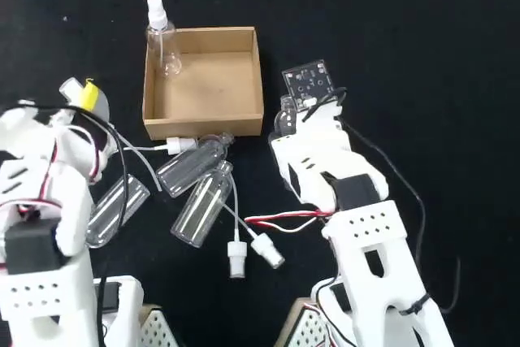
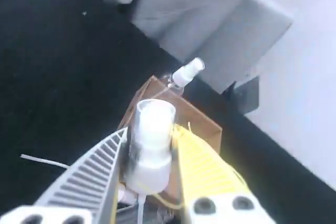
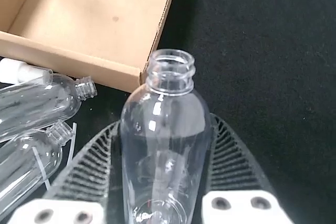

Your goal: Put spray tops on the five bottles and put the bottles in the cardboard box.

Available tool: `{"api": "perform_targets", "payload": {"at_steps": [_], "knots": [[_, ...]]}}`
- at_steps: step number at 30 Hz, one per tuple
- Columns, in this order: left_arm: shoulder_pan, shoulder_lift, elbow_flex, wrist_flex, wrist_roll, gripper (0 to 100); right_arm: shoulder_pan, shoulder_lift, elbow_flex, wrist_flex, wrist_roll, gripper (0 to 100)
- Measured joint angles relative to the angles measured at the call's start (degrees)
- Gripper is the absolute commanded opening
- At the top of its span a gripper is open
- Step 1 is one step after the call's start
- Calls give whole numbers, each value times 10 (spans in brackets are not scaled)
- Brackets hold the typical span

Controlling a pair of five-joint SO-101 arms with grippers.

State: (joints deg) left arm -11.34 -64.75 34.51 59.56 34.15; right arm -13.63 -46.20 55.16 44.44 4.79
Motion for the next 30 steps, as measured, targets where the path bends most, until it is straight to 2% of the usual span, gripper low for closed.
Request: {"api": "perform_targets", "payload": {"at_steps": [5,15,22,30], "knots": [[0,-49,68,-45,21,29,0,0,0,0,4,93],[-1,-111,115,-50,77,29,-1,0,0,0,4,92],[-62,-171,178,-91,132,29,-1,-39,26,0,4,92],[-69,-244,253,-153,139,29,-18,-98,54,0,4,92]]}}
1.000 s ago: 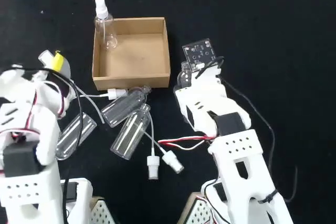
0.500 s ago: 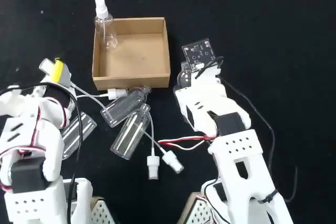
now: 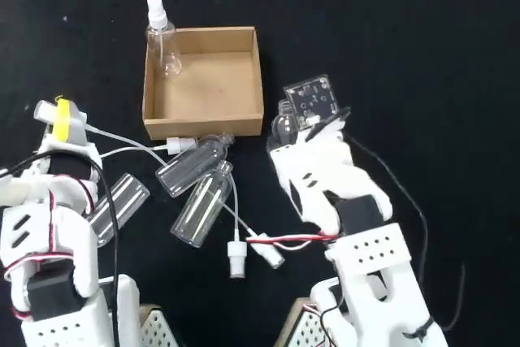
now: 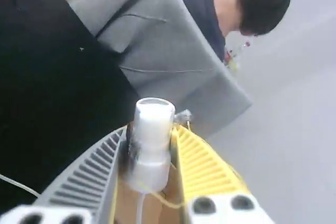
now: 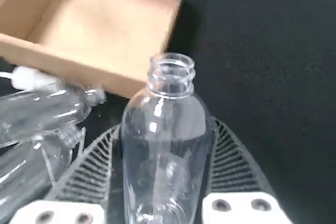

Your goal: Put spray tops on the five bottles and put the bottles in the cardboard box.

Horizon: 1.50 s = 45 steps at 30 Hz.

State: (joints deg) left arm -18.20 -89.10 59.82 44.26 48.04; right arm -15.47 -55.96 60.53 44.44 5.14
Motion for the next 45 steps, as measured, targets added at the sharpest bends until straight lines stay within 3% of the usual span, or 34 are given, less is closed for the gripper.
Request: {"api": "perform_targets", "payload": {"at_steps": [6,11,15,25,33,45], "knots": [[1,-62,22,-4,2,29,-16,-1,10,-6,27,92],[1,-112,47,-5,47,29,-35,-1,26,-27,34,92],[1,-150,80,-43,55,29,-38,-1,27,-30,51,92],[1,-151,118,-89,120,29,-82,-1,37,-32,53,92],[49,-152,118,-89,124,29,-110,-6,87,-89,81,92],[59,-152,118,-89,124,29,-111,-6,142,-186,126,92]]}}
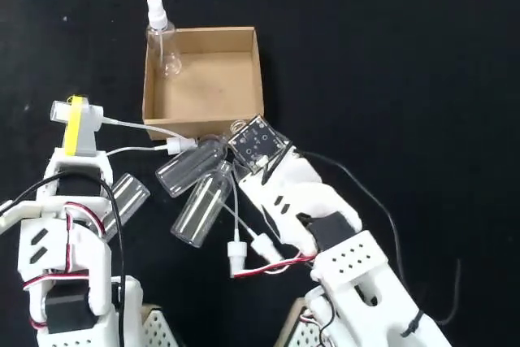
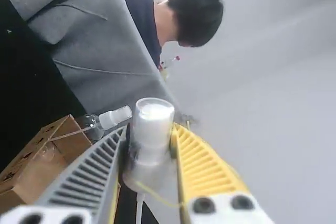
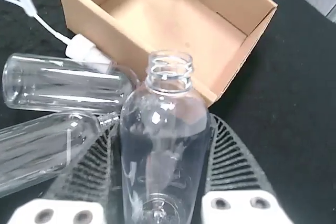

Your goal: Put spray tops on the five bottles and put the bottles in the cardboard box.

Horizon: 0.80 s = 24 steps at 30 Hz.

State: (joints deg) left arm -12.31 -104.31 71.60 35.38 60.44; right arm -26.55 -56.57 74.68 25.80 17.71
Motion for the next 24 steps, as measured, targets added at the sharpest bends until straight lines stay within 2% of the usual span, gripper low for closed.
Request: {"api": "perform_targets", "payload": {"at_steps": [6,11,16,21,24], "knots": [[0,0,0,0,18,29,0,0,4,-5,46,92],[0,0,0,0,25,29,-22,0,37,-44,52,92],[0,0,0,-4,25,29,-33,0,53,-70,94,92],[1,0,11,-20,25,29,-33,0,54,-76,105,92],[24,5,16,-20,25,29,-33,0,54,-86,107,92]]}}
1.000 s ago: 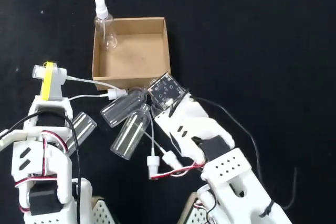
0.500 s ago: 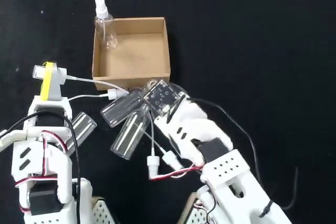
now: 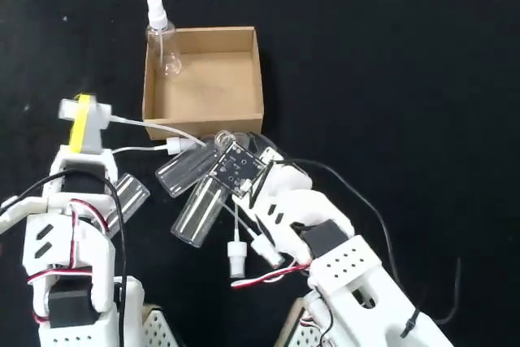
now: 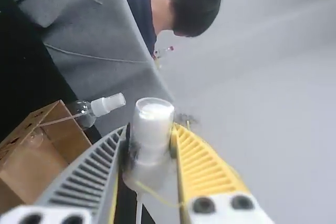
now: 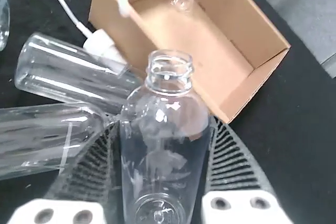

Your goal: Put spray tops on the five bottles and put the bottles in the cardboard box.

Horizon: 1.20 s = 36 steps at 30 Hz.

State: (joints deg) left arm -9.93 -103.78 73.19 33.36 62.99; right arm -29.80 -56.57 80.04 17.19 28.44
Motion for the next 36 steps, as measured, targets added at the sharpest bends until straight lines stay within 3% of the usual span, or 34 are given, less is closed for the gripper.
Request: {"api": "perform_targets", "payload": {"at_steps": [7,15,24,36], "knots": [[42,-4,3,0,-8,29,-1,0,0,-1,0,92],[43,-4,12,0,-11,29,-16,0,0,-1,0,92],[43,0,33,-67,-11,29,-16,0,0,-1,0,92],[43,-2,58,-69,-11,30,-16,0,0,-1,0,92]]}}
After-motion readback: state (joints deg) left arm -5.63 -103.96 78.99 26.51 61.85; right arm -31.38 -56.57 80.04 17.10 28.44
